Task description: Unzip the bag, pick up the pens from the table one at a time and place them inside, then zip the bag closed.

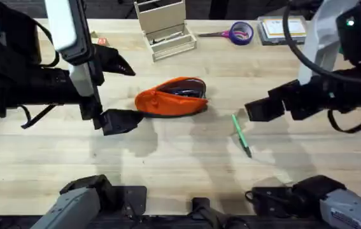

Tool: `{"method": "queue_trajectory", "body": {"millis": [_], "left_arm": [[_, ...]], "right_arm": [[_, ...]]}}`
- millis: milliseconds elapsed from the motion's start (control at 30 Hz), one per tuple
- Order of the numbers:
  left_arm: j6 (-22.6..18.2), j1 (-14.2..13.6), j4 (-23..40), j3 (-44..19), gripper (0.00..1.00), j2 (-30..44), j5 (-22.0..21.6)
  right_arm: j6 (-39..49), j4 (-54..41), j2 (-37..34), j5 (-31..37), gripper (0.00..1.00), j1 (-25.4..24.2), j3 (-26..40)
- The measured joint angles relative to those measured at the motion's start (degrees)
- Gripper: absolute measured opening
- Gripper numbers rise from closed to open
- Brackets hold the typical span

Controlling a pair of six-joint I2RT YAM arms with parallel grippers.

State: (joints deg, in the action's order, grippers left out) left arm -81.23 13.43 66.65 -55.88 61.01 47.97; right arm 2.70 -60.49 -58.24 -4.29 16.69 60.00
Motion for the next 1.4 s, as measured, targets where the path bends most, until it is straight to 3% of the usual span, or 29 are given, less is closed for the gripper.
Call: {"method": "queue_trajectory", "body": {"millis": [333, 533, 800, 1400], "left_arm": [[0.00, 0.00, -0.02, 0.00, 0.993, 0.00, 0.00], [0.00, 0.00, -0.02, 0.00, 0.995, 0.00, 0.00], [0.00, 0.00, -0.02, 0.00, 0.993, 0.00, 0.00], [0.00, 0.00, -0.02, 0.00, 0.993, 0.00, 0.00]], "right_arm": [[-0.20, 4.12, -1.03, 0.03, 0.998, 0.32, -5.56], [-0.20, 8.15, -1.63, 0.02, 0.998, 2.94, -8.20], [-0.22, 9.47, -8.42, 0.02, 0.998, 5.34, -8.87], [-3.30, 13.22, -18.77, 0.02, 0.998, 5.44, -8.95]]}}
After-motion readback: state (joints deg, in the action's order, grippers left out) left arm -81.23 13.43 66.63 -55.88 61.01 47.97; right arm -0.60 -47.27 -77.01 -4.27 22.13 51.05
